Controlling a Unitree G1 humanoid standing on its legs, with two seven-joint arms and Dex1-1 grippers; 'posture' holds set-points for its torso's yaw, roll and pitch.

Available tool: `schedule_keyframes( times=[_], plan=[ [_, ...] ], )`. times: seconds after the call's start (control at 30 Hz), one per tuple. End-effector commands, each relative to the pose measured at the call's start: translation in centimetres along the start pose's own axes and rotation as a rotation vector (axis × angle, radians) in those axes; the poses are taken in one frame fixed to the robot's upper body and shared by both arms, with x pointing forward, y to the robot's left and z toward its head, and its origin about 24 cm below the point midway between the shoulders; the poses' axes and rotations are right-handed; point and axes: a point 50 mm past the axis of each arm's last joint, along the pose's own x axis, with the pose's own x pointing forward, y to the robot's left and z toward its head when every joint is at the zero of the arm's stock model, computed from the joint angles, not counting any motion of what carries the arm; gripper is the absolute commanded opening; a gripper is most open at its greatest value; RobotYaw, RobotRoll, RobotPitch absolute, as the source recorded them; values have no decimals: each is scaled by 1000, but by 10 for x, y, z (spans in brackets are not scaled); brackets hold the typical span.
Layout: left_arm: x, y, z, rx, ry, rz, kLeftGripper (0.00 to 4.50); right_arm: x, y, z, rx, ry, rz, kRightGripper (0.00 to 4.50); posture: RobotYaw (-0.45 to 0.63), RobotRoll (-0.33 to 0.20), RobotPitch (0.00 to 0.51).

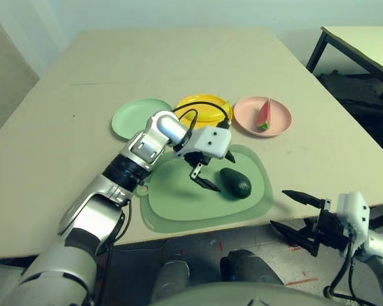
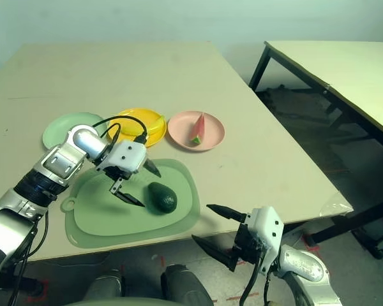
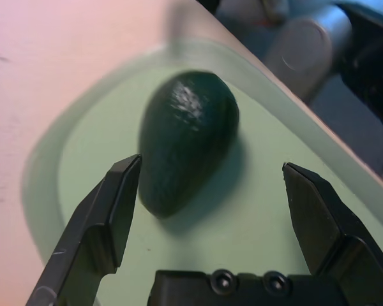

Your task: Place the fruits into color-matched plates.

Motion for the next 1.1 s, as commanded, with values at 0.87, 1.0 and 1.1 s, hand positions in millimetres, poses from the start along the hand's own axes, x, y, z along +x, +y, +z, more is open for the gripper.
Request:
schedule_keyframes(
  times=[0.87, 1.0, 1.1],
  plan=[
    [29, 9, 11, 91, -1, -14, 4478, -2, 8, 2, 1, -18, -29, 4500, -235, 0, 46],
    [34, 9, 7, 97, 12, -10, 4478, -2, 8, 2, 1, -19, -29, 4500, -233, 0, 45],
    [37, 10, 7, 93, 5, -6, 4478, -1, 8, 1, 1, -19, -30, 4500, -233, 0, 45]
  ],
)
